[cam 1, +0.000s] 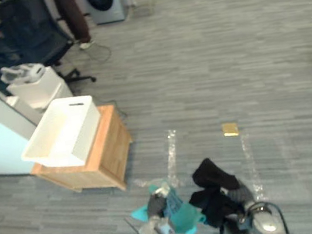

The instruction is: Tidy the bed and pick cloth on bed and put in laundry

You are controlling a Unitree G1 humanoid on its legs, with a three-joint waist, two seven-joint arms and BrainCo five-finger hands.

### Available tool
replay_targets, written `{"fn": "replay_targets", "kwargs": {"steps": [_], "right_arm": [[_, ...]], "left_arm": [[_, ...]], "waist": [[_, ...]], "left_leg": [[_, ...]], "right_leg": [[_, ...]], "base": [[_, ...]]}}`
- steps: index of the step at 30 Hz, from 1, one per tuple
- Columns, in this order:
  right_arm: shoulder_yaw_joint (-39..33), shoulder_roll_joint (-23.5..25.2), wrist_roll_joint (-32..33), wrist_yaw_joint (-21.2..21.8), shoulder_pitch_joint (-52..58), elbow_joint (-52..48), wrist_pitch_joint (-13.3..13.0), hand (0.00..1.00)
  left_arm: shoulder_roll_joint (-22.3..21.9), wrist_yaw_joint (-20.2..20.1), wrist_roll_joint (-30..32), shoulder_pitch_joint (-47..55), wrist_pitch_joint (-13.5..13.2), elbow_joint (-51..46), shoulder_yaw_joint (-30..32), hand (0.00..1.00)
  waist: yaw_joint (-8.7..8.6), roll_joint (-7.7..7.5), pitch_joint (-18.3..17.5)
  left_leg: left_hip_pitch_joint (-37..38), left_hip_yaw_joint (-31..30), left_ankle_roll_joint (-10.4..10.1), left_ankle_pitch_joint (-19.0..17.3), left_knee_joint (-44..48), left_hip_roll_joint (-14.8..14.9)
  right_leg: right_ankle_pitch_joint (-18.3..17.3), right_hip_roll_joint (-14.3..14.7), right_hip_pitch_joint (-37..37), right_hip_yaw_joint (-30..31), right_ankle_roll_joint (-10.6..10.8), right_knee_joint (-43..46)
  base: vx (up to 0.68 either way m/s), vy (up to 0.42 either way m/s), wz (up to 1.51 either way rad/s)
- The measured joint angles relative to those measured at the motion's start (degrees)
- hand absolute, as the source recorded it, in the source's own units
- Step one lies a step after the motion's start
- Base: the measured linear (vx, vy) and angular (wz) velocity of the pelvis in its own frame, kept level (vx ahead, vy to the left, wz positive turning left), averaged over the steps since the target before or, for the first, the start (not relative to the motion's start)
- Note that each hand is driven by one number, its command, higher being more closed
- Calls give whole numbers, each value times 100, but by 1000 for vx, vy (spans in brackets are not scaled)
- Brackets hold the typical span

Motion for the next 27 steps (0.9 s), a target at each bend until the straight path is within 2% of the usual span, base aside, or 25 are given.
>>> {"fn": "replay_targets", "kwargs": {"steps": [2,4,6,7,10,11,12,13,14,15,16,17,18,19,20,21,22,23,25,26,27], "right_arm": [[-1,-4,7,-32,-52,-303,-159,100],[-1,-18,8,-46,-142,-556,-222,100],[-41,-20,9,-44,-364,-742,-286,100],[-64,-21,9,-44,-429,-741,-296,100],[-264,-72,9,-59,-782,-740,-296,100],[-303,-118,9,-65,-988,-740,-296,100],[-295,-160,8,-65,-1185,-741,-301,100],[-295,-169,8,-66,-1265,-741,-315,100],[-298,-177,9,-71,-1352,-744,-357,100],[-292,-162,8,-70,-1341,-734,-368,100],[-295,-118,8,-65,-1308,-744,-366,100],[-295,-32,8,-57,-1295,-748,-371,100],[-295,13,7,-53,-1294,-745,-371,100],[-327,68,8,-54,-1279,-739,-372,100],[-365,110,7,-54,-1244,-728,-373,100],[-352,134,4,-51,-1223,-725,-373,100],[-360,209,2,-55,-1117,-726,-386,100],[-378,240,2,-61,-1032,-727,-392,100],[-490,286,3,-70,-956,-736,-396,100],[-565,281,5,-71,-929,-737,-397,100],[-755,277,25,-78,-892,-735,-395,100]], "left_arm": [[-18,22,86,92,-232,-481,271,100],[-28,80,118,103,-402,-777,457,100],[-52,121,124,103,-524,-1103,631,100],[-53,114,126,94,-547,-1146,639,100],[-79,106,235,80,-556,-1241,616,100],[-82,104,262,80,-556,-1299,600,100],[-85,103,350,79,-555,-1348,596,100],[-85,101,388,79,-555,-1370,582,100],[-85,93,449,89,-552,-1394,522,100],[-87,82,502,105,-534,-1398,504,100],[-92,75,561,107,-512,-1409,500,100],[-89,39,683,136,-464,-1558,525,100],[-88,9,729,136,-464,-1609,526,100],[-85,-10,849,107,-461,-1650,537,100],[-81,-5,891,108,-459,-1677,547,100],[-75,-2,891,109,-455,-1710,566,100],[-30,0,891,142,-460,-1770,635,100],[6,8,899,138,-477,-1788,692,100],[149,42,905,120,-504,-1816,724,100],[208,39,903,103,-503,-1816,718,100],[268,37,896,65,-502,-1815,722,100]], "waist": [[20,-35,23],[36,-24,30],[93,-26,29],[118,-29,31],[146,-61,34],[171,-92,35],[172,-99,31],[171,-112,24],[200,-106,8],[244,-164,-83],[263,-310,-137],[306,-456,-195],[312,-512,-199],[283,-585,-190],[216,-587,-184],[177,-571,-177],[133,-465,-158],[100,-419,-147],[-83,-388,-136],[-175,-386,-126],[-305,-376,-74]], "left_leg": [[-291,741,32,-49,935,-146],[-474,1414,63,-105,1002,-297],[-636,2394,24,-288,316,-464],[-633,2611,23,-292,33,-518],[-646,3828,22,-290,-1221,-772],[-673,4314,40,-282,-1600,-839],[-770,4548,73,-267,-1846,-869],[-826,4598,103,-246,-2015,-918],[-815,4618,267,-23,-2535,-1048],[-657,4589,1028,260,-2656,-1186],[-617,4587,1092,213,-2675,-1335],[-528,4447,1157,46,-2750,-1540],[-458,4347,1145,11,-2807,-1642],[-182,4072,1134,-16,-3010,-1894],[176,3790,1115,-35,-3233,-2092],[369,3608,1104,-40,-3323,-2153],[797,3269,1058,-63,-3491,-2168],[1051,2978,1049,-57,-3582,-2167],[1268,2315,945,-41,-3677,-2193],[1306,2046,852,-60,-3683,-2209],[1420,1658,659,-138,-3683,-2216]], "right_leg": [[5,50,626,-203,-196,-524],[15,71,926,-310,-232,-892],[74,46,1168,-509,-325,-1279],[66,21,1223,-590,-316,-1341],[-20,-118,1609,-1115,-164,-1679],[-68,-190,1772,-1345,-26,-1751],[-122,-229,1878,-1521,72,-1753],[-157,-257,1937,-1592,141,-1747],[-226,-271,2113,-1714,299,-1690],[-340,-349,2273,-1717,482,-1570],[-368,-486,2277,-1710,520,-1428],[-367,-675,2152,-1667,520,-856],[-367,-782,2051,-1649,521,-440],[-266,-1063,1674,-1492,649,869],[-192,-1214,1304,-1169,723,2311],[-166,-1212,1150,-1010,697,2932],[-168,-1174,809,-833,627,4017],[-198,-1166,517,-867,556,4513],[-329,-1214,-64,-922,366,4690],[-382,-1238,-271,-916,357,4537],[-540,-1315,-500,-908,303,3979]], "base": [[244,-346,40],[225,-211,33],[250,-116,33],[297,-57,51],[258,0,83],[316,57,90],[323,73,83],[398,138,76],[355,131,70],[505,177,69],[527,177,68],[551,196,59],[552,225,92],[547,204,112],[543,181,121],[510,103,134],[452,43,128],[502,-2,160],[383,-65,156],[351,-132,178],[417,-185,173]]}}
